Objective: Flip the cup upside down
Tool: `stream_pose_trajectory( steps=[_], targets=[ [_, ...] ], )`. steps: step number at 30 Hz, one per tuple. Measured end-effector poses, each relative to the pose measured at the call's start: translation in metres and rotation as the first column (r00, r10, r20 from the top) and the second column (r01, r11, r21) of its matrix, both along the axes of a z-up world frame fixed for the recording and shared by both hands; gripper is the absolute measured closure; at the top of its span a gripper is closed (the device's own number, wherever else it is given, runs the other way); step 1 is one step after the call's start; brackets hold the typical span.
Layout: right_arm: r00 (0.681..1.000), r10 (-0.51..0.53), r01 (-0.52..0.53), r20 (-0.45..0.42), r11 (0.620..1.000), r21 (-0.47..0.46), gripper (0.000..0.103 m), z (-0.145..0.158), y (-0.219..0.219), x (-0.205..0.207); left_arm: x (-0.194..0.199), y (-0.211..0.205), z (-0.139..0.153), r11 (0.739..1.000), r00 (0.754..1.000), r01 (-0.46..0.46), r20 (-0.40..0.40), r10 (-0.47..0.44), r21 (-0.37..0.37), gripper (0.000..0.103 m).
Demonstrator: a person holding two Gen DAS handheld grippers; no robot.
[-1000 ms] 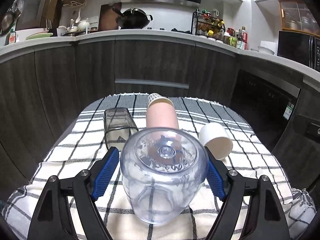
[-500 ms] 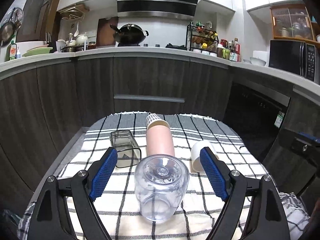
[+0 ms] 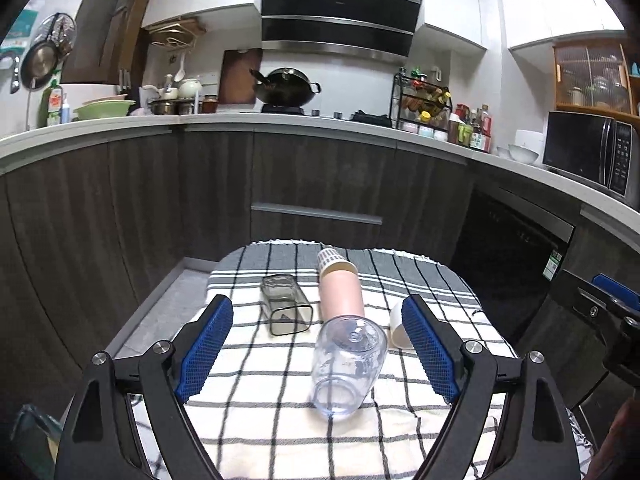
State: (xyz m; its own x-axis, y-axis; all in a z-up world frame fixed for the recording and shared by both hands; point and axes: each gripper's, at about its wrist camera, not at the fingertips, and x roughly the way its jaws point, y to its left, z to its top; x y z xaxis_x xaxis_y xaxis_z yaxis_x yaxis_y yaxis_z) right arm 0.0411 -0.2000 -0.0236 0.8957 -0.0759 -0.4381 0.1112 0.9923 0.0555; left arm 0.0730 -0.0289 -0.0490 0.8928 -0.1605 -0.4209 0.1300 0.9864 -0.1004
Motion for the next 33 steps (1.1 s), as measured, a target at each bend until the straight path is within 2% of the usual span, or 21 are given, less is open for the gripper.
stream_pose_trajectory(
  steps=[9, 15, 33],
  targets=[
    [1.000, -0.006, 0.007, 0.021, 1.000, -0.029, 0.015, 0.008, 0.013, -0.022, -0.033, 0.012, 0.014, 0.997, 0.998, -0.067, 0.004, 0.067, 0.034, 0.016],
    [1.000, -0.008, 0.008, 0.026, 1.000, -0.026, 0.015, 0.011, 0.019, -0.026, -0.040, 0.026, 0.014, 0.995, 0.995, -0.100, -0.020, 0.100, 0.007, 0.016],
    [0.996, -0.071, 0.073, 0.046, 0.996, -0.049, 0.012, 0.014, 0.018, -0.041, -0.053, 0.022, 0.022, 0.995, 0.995, -0.101, 0.015, 0.101, 0.025, 0.016]
  ],
)
